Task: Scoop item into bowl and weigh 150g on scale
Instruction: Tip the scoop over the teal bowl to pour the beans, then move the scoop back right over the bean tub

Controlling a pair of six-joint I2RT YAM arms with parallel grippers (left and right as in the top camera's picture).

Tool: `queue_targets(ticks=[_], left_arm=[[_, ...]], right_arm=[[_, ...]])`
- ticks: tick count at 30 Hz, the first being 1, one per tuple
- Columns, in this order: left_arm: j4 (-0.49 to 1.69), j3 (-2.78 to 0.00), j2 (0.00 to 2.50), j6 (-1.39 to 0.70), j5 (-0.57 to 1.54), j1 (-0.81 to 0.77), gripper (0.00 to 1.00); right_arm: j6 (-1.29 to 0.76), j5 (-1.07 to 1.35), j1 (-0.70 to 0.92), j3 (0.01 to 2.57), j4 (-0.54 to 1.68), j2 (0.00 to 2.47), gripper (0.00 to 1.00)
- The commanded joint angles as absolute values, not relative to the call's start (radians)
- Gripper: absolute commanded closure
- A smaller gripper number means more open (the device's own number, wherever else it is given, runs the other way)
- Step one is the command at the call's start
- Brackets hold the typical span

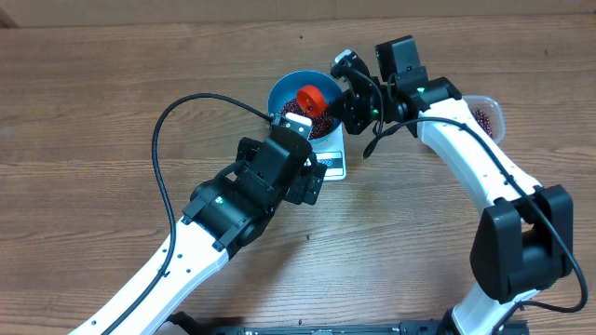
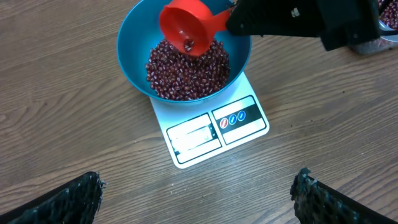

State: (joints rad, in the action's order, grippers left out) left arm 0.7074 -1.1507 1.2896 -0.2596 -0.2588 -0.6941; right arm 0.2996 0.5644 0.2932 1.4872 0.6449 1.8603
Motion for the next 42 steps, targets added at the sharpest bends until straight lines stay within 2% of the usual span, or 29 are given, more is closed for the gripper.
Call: queue_targets(ticks=[1, 9, 18, 27, 31, 36, 42], left_arm=[[0.704, -1.148, 1.281, -0.266, -0.269, -0.694, 0.00], [0.704, -1.148, 1.281, -0.266, -0.269, -0.694, 0.00], [0.704, -1.148, 1.281, -0.266, -0.269, -0.694, 0.01], [0.704, -1.148, 1.281, -0.266, -0.269, -0.694, 0.00], [0.704, -1.148, 1.281, -0.266, -0.269, -0.694, 0.00], [0.704, -1.148, 1.281, -0.266, -0.269, -0.694, 0.00], [0.704, -1.148, 1.281, -0.266, -0.269, -0.694, 0.01]], right_arm=[[0.207, 0.730, 0.253, 1.500, 0.656, 1.853, 0.96], [0.207, 0.712, 0.146, 1.501, 0.780, 1.742, 0.96], [0.210, 0.561, -0.038, 1.501, 0.890, 1.585, 0.96], [0.218, 0.354, -0.219, 1.501, 0.971, 1.562, 0.96], [0.282, 0.313, -0.280, 1.501, 0.985, 1.562, 0.96], [0.400, 0.282, -0.292, 1.500, 1.000, 1.562, 0.96], [0.397, 0.097, -0.234, 1.499, 1.009, 1.562, 0.96]])
